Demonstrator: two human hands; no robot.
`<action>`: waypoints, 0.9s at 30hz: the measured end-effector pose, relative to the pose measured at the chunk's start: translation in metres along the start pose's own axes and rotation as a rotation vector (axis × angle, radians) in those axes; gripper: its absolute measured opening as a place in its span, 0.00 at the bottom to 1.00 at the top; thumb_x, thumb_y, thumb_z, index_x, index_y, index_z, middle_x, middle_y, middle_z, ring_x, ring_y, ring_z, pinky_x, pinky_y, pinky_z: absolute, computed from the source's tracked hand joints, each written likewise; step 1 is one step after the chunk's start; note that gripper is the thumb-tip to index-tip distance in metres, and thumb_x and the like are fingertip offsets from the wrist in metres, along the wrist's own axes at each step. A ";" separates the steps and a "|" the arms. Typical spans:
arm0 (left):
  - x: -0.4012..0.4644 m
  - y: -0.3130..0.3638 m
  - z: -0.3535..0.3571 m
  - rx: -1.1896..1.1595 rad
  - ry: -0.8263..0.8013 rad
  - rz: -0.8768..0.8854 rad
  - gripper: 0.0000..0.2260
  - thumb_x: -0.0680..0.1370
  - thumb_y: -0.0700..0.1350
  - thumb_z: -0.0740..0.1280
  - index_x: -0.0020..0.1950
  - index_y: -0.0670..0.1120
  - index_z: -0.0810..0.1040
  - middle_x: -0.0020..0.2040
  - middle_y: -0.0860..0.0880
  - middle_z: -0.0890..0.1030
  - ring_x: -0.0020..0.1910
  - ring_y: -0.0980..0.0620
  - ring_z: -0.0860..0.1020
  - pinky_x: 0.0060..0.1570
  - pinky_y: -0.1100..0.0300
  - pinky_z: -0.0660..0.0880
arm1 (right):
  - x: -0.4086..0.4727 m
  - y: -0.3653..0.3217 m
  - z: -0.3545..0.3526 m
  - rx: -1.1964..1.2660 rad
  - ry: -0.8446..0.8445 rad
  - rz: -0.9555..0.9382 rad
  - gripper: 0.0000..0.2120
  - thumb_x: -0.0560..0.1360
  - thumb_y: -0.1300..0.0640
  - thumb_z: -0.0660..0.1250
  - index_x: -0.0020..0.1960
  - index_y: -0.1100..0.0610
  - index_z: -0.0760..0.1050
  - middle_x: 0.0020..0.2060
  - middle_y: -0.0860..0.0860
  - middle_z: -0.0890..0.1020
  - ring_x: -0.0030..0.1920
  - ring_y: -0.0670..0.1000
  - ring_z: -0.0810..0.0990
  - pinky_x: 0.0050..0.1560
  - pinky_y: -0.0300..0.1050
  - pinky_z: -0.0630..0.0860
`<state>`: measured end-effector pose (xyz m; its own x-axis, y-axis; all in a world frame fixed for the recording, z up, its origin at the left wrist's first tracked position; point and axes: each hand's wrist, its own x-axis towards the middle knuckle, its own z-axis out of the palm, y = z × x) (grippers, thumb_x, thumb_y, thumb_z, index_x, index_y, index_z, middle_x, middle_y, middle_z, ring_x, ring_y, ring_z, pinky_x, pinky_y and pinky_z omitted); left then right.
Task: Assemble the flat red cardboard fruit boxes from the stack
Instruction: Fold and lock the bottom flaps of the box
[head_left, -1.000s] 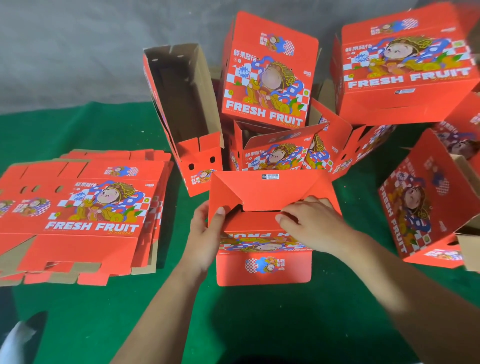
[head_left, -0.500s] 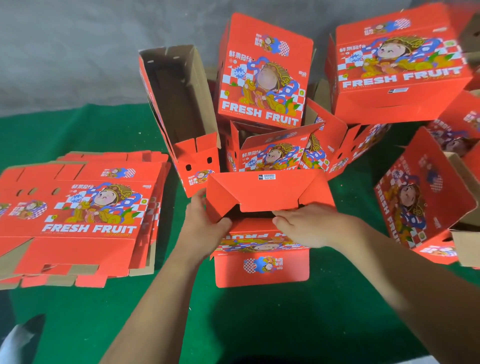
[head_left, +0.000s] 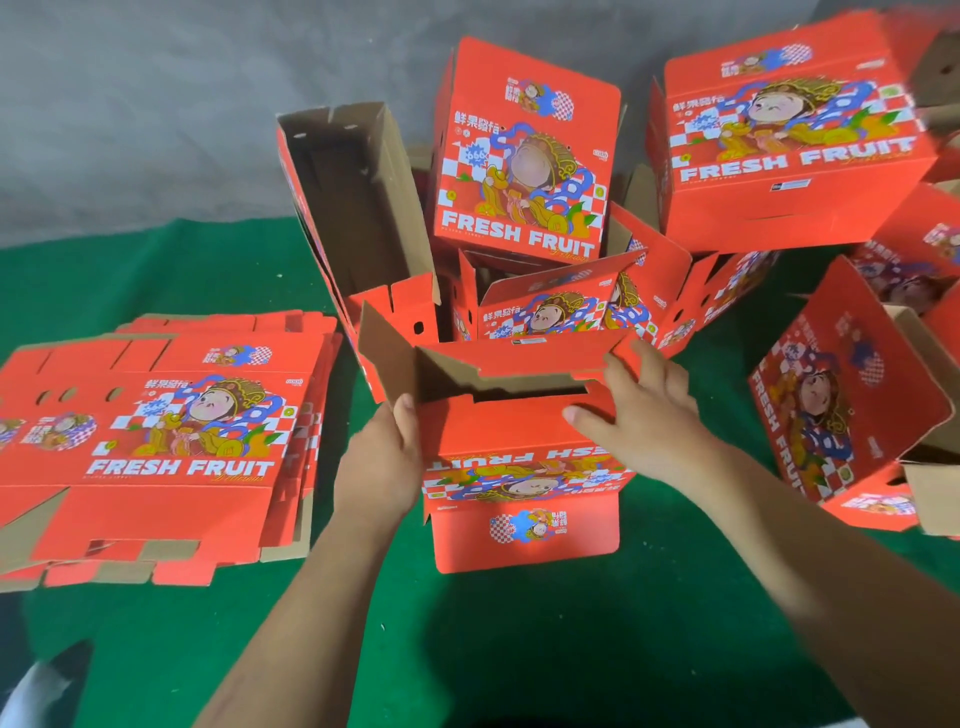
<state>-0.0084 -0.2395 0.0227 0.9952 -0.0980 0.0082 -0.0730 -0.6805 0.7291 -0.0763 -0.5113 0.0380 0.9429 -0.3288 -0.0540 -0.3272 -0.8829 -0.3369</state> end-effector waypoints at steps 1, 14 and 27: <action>0.001 -0.001 0.000 -0.019 -0.009 -0.011 0.22 0.87 0.57 0.51 0.51 0.42 0.75 0.49 0.39 0.82 0.51 0.34 0.80 0.54 0.40 0.76 | 0.005 -0.001 -0.002 0.066 -0.011 0.046 0.40 0.77 0.34 0.67 0.81 0.44 0.54 0.80 0.54 0.52 0.77 0.65 0.62 0.72 0.61 0.65; -0.008 -0.006 0.008 -0.435 0.064 -0.024 0.07 0.87 0.45 0.58 0.59 0.51 0.75 0.51 0.53 0.82 0.42 0.64 0.82 0.42 0.66 0.77 | -0.006 0.019 -0.008 0.385 0.613 0.000 0.14 0.84 0.54 0.60 0.66 0.60 0.65 0.53 0.62 0.77 0.51 0.68 0.80 0.46 0.56 0.74; -0.004 -0.019 0.018 -0.336 -0.003 0.086 0.11 0.88 0.46 0.53 0.66 0.48 0.72 0.59 0.43 0.78 0.61 0.41 0.77 0.63 0.37 0.73 | 0.004 -0.014 0.000 -0.060 -0.284 -0.245 0.44 0.72 0.20 0.48 0.83 0.35 0.45 0.84 0.41 0.54 0.83 0.50 0.53 0.81 0.57 0.56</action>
<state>-0.0125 -0.2390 -0.0033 0.9860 -0.1474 0.0778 -0.1306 -0.3929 0.9103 -0.0678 -0.5001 0.0427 0.9709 -0.0069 -0.2396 -0.0848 -0.9448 -0.3165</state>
